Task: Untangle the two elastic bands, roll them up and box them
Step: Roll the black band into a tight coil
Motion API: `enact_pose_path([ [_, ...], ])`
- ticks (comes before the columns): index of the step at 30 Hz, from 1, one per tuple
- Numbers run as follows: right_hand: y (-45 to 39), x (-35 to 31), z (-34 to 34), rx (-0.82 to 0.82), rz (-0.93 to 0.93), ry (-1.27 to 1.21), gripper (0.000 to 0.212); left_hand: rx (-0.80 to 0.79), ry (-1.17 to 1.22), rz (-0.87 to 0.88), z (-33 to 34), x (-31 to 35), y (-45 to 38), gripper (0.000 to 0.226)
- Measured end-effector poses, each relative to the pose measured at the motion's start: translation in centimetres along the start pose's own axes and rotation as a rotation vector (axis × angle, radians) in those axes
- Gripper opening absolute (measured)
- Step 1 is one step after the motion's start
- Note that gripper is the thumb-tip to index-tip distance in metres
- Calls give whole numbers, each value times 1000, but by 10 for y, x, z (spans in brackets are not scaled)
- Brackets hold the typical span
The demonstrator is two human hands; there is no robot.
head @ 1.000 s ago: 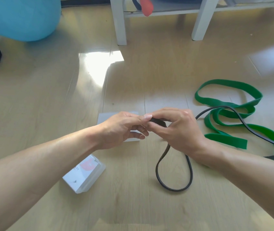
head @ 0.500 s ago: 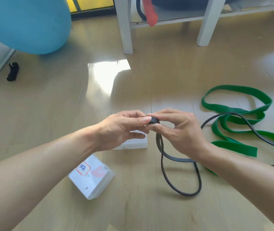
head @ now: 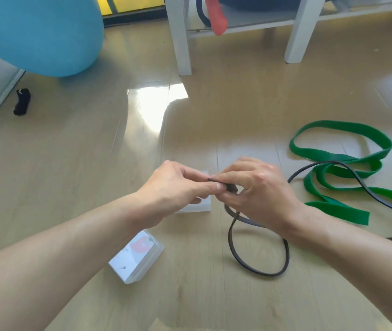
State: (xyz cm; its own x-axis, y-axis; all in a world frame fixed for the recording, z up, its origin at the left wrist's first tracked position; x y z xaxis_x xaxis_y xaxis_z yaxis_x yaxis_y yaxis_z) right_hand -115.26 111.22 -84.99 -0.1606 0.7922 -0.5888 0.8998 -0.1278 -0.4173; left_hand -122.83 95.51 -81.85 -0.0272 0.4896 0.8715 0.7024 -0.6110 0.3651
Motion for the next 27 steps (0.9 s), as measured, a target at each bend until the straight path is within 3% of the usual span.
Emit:
enact_pose_path([
  [4,12,0,1,11,118,-181,15,-155,139,31,2,-16,-3,18],
  [8,17,-3,2,5,53,-229,26,-326,312,9,5,-30,-3,37],
  [12,13,-2,3,13,-2,-85,21,-339,435,-82,10,-40,-2,45],
  [14,12,-1,4,9,-63,-1,16,-303,396,-112,12,-40,-3,34],
  [17,9,0,5,-29,-104,26,15,-207,295,-106,14,-39,-5,42],
  [21,9,0,8,-68,-65,-34,16,-199,275,-32,14,-43,-4,23],
  [27,21,6,4,-67,150,-286,23,-243,393,10,13,-47,-2,31],
])
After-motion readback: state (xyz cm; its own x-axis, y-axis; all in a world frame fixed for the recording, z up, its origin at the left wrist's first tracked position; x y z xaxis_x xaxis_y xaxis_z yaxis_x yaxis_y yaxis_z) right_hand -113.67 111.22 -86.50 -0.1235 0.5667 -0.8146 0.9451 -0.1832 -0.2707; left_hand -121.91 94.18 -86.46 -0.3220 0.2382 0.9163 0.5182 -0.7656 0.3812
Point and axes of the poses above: each hand's wrist, its own y-axis away from the middle knuckle, its own z-axis out of the palm, x = y × z, the point moved 3 cm from there along -y, towards the middle knuckle, and after that the axes turned 9 degrees about z, right-handed, at the moved point
